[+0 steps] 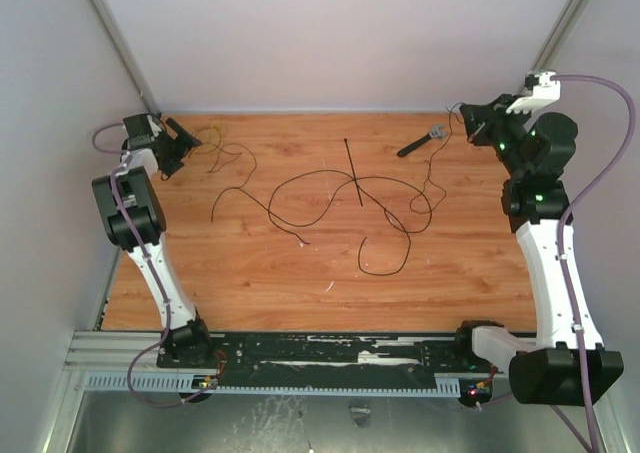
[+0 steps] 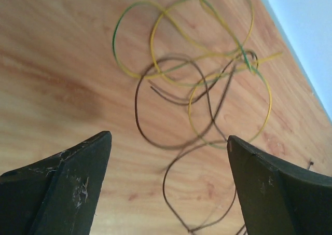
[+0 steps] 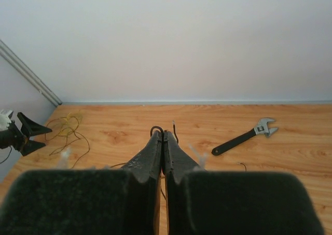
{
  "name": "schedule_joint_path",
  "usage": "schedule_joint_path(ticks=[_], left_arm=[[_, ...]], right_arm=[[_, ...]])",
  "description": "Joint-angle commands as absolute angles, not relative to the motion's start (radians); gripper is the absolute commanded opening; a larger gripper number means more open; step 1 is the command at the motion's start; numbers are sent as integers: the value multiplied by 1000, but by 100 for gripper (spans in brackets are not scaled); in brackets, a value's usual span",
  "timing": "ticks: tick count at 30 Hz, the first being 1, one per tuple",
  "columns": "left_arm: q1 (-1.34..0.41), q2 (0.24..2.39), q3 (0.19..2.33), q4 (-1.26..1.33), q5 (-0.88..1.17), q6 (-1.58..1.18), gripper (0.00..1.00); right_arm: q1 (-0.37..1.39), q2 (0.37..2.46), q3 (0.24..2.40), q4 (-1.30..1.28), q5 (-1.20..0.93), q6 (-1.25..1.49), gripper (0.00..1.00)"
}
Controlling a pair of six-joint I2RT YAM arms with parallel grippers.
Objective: Zip-tie the wires
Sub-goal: Untie the cable at the center of the board.
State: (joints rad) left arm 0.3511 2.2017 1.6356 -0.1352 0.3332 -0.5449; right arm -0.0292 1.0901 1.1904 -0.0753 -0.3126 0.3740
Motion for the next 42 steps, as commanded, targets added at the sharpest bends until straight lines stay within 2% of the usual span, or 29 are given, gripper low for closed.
schedule_joint_path(ticks=[1, 7, 11, 15, 22, 26, 32, 36, 42], left_arm=[[343, 2079, 1571, -160, 372, -577, 98], [308, 1963, 1450, -195, 402, -546, 98], [284, 1893, 1409, -271, 337, -482, 98], [254, 1728, 1304, -222, 293, -430, 98], [111, 1543, 1323, -157, 510, -369, 99], [-1, 1440, 1195, 45, 585, -407, 99], [-143, 1236, 779, 668, 431, -580, 99], [-170, 1234, 754, 690, 467, -606, 98], [-270, 1250, 705, 728, 468, -633, 98]], right_arm=[[-35, 1142, 1271, -34, -368, 403, 0], [-25, 1217, 1384, -2, -428, 445, 0], [-9, 1250, 1455, 9, -463, 473, 0], [41, 1296, 1540, 12, -490, 478, 0], [138, 1425, 1751, 5, -559, 500, 0], [165, 1497, 1902, -20, -582, 503, 0], [188, 1595, 2087, -50, -592, 523, 0], [190, 1654, 2215, -62, -630, 556, 0], [193, 1674, 2278, 22, -689, 642, 0]])
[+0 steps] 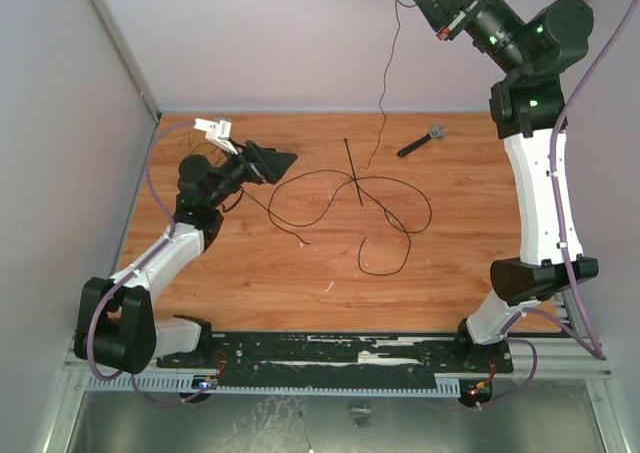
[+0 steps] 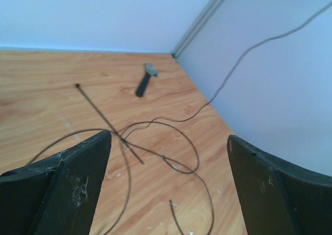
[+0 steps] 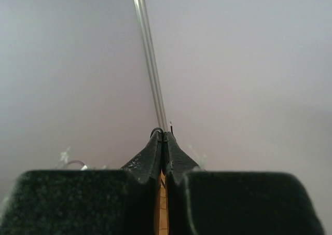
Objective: Zip-tie the wires
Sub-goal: Untie the cable at the center of the board, then place the cable at the center of the board.
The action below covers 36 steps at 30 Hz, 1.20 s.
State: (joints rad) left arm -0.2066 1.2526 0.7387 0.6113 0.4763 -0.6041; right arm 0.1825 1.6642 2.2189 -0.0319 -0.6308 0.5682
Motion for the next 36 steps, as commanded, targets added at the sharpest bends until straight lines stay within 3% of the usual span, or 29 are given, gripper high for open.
schedule_joint_path(ticks=[1, 13, 30, 36], left_arm=[[-288, 1251, 689, 734, 460, -633, 98], [-558, 1368, 626, 781, 276, -481, 99], [-810, 1828, 958, 726, 181, -343, 98], [-834, 1941, 1042, 833, 136, -364, 98]], right_arm=[[196, 1674, 2290, 25, -693, 650, 0], [206, 1552, 2189, 75, -720, 665, 0], [206, 1431, 2083, 29, -698, 592, 0], [206, 1407, 2062, 45, -698, 598, 0]])
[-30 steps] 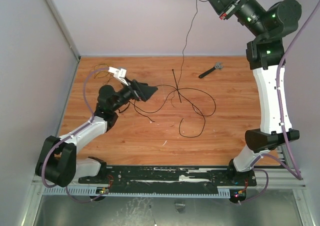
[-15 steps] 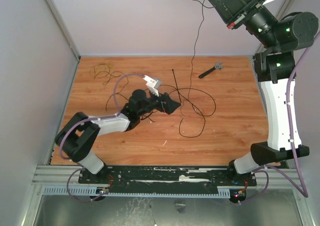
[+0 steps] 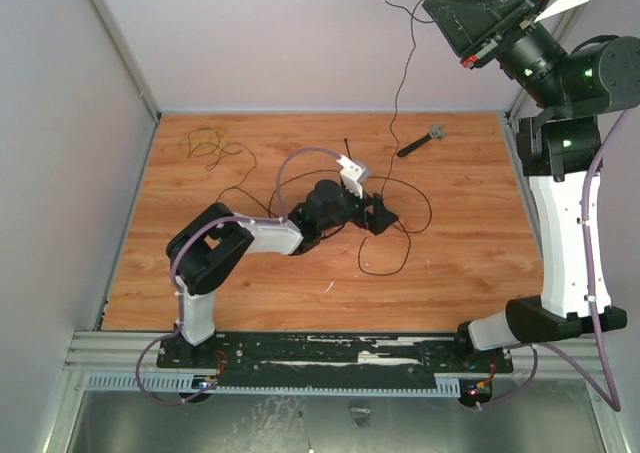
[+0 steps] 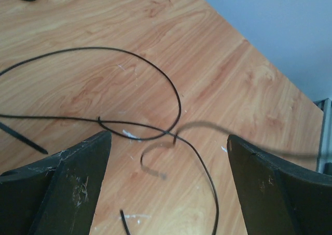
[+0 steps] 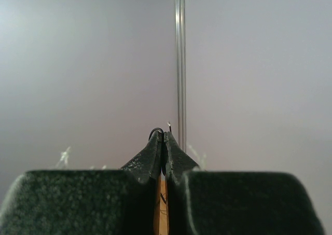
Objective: Zip-tie the wires
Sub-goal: Place the cable at the center of the board.
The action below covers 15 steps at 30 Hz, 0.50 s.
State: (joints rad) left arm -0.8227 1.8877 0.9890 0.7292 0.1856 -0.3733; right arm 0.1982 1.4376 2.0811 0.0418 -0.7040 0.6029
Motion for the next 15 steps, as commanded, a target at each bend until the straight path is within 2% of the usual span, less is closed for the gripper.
schedule_joint_path(ticks=[1, 2, 3, 4, 5, 6, 7, 9, 11, 15], left_arm=[[-836, 1958, 1060, 842, 135, -368, 98], [-837, 1976, 1079, 845, 137, -374, 97], [-838, 1990, 1095, 844, 144, -379, 90], [-838, 1997, 1106, 836, 147, -383, 74], [-838, 1994, 1110, 824, 147, -381, 63], [-838, 1984, 1108, 805, 147, -370, 39], [-838, 1970, 1101, 789, 143, -354, 23], [-838, 1931, 1072, 753, 121, -314, 5], [-838, 1882, 1038, 711, 86, -278, 0], [-835, 1777, 995, 556, 31, -223, 0]], right_arm=[[206, 1401, 2055, 51, -697, 598, 0], [206, 1396, 2048, 53, -692, 596, 0], [206, 1392, 2043, 50, -688, 591, 0], [206, 1388, 2041, 45, -683, 583, 0], [205, 1384, 2042, 36, -674, 571, 0], [205, 1380, 2042, 24, -664, 558, 0], [204, 1375, 2041, 10, -647, 544, 0], [204, 1364, 2037, -25, -600, 518, 0], [202, 1353, 2019, -42, -566, 495, 0], [189, 1358, 2006, -125, -516, 452, 0]])
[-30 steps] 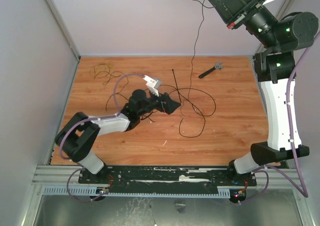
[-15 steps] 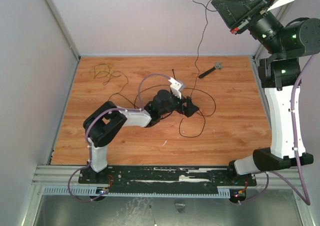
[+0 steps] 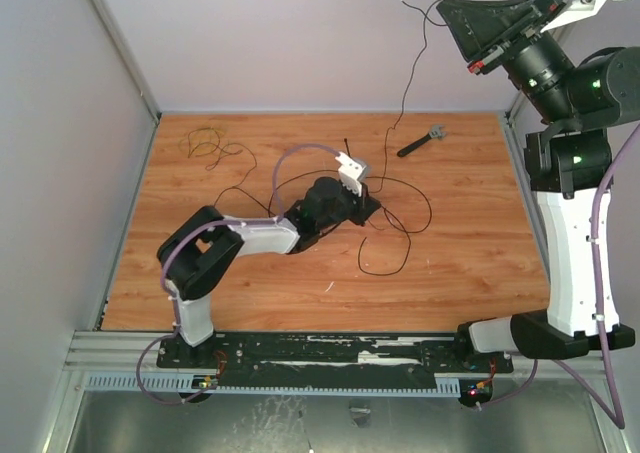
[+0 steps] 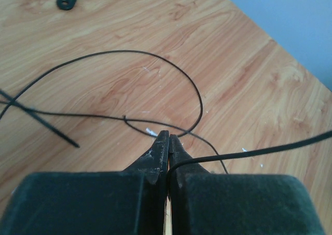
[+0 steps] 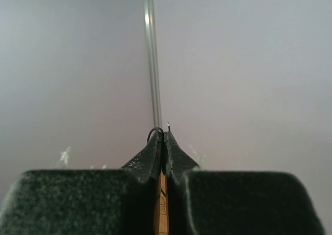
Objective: Zip-tie the wires
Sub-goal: Place the cable at the center of the board.
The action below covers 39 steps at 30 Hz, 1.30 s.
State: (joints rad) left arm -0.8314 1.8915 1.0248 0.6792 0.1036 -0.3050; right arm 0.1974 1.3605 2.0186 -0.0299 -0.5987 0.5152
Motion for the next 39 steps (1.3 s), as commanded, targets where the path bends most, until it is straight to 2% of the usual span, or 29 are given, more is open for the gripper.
schedule_joint_path(ticks=[1, 7, 15, 20, 25, 31, 39], left_arm=[[-830, 1752, 982, 517, 15, -220, 0], [-674, 1604, 943, 294, 49, -313, 0], [-416, 1423, 1015, -125, -28, -242, 0], [-255, 1382, 1023, -253, -31, -220, 0], [-218, 1419, 1051, -338, -60, -185, 0], [-164, 1562, 1135, -432, -22, -147, 0], [-147, 1732, 1274, -548, -30, -84, 0]], right_arm=[[181, 1362, 2002, -150, -503, 440, 0], [115, 1349, 1843, -216, -357, 381, 0], [102, 1294, 1577, -263, -120, 295, 0], [103, 1283, 1420, -211, -129, 309, 0], [103, 1284, 1264, -104, -192, 323, 0], [105, 1308, 1137, -55, -201, 301, 0], [103, 1442, 1079, -35, -157, 279, 0]])
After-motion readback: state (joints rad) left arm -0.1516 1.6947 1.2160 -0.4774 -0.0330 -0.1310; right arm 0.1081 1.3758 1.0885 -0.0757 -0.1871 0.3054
